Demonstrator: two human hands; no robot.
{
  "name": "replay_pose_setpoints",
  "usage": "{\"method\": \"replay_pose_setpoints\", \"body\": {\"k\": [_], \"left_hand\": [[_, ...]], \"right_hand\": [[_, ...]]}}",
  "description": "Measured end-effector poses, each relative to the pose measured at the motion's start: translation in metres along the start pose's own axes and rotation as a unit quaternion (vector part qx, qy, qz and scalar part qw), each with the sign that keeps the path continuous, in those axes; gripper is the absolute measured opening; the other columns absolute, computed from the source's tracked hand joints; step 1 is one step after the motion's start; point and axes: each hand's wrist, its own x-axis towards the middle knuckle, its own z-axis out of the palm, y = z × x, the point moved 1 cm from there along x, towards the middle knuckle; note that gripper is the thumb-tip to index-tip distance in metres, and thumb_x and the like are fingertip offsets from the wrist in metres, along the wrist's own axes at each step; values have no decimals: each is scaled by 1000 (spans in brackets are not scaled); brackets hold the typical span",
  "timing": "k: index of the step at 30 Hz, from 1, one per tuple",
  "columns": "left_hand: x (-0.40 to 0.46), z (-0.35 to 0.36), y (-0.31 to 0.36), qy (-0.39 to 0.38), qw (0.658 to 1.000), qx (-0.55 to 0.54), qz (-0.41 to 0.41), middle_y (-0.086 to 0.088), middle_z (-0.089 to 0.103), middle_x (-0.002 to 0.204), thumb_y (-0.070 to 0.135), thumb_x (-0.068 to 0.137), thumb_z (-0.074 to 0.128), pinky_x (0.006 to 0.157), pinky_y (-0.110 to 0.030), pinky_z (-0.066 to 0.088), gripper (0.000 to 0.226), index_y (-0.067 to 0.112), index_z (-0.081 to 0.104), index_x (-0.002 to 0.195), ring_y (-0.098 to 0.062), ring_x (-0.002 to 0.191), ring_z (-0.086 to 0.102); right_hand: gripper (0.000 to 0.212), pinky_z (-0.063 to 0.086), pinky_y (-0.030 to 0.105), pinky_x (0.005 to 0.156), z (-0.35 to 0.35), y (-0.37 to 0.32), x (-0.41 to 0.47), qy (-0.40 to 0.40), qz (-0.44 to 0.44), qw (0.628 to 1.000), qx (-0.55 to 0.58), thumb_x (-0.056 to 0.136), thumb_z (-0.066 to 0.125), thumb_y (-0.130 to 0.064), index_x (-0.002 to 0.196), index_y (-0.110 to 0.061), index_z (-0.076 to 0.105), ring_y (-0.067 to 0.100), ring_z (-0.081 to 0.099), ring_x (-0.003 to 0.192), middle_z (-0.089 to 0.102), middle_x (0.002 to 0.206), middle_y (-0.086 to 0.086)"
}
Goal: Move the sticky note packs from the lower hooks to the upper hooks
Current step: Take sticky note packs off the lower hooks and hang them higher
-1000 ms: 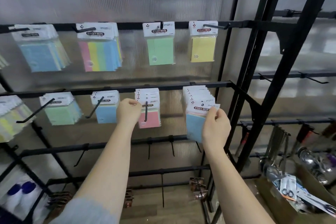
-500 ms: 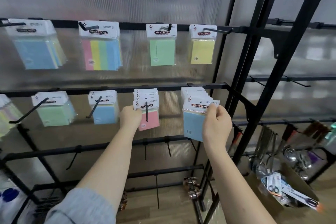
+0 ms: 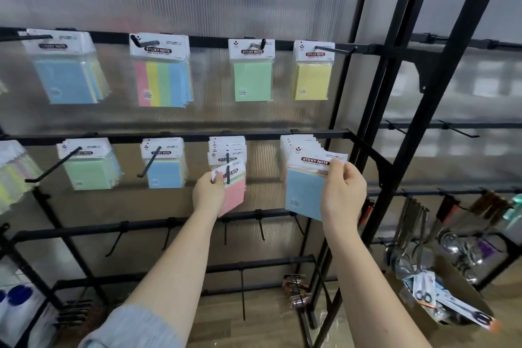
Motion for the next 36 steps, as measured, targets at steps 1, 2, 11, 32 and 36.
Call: {"method": "replay_pose_setpoints", "body": {"k": [1,2,11,32,36], "left_hand": [[-3,-2,-2,3,1000,1,4,-11,63,111,27,101,37,75,-30,44,33,7,59,115,-26,95,56],[-8,-4,-3,3,1000,5,3,-10,62,111,27,101,36,79,-32,46,33,8,59,115,-27,97,56],[-50,-28,-3,25,995,7,93,-12,63,88,26,102,34,60,-31,39,34,1,55,93,-19,71,52],[-27,-214,-25,259,964,-16,49,-2,52,73,22,101,36,52,-27,33,31,8,50,77,-16,63,48],[-32,-250,-31,282,958,-5,41,1,47,71,22,101,35,50,-24,30,31,11,44,74,-13,63,45]], "right_hand": [[34,33,13,44,0,0,0,0,-1,1000,2,99,41,-23,67,-11,40,7,48,57,53,67,-2],[35,31,10,42,-1,-1,-1,1,-3,1000,2,99,41,-24,66,-11,39,6,47,56,52,66,-3],[40,33,15,49,7,-4,-4,3,-71,997,-34,100,40,-31,65,-13,41,5,45,59,49,63,-7],[42,24,20,49,116,-22,-74,-111,-120,986,-10,92,59,-32,68,2,57,6,34,53,47,55,7],[39,30,16,47,144,-34,-104,-138,-115,984,16,90,64,-27,58,-6,51,1,39,48,48,53,-2]]}}
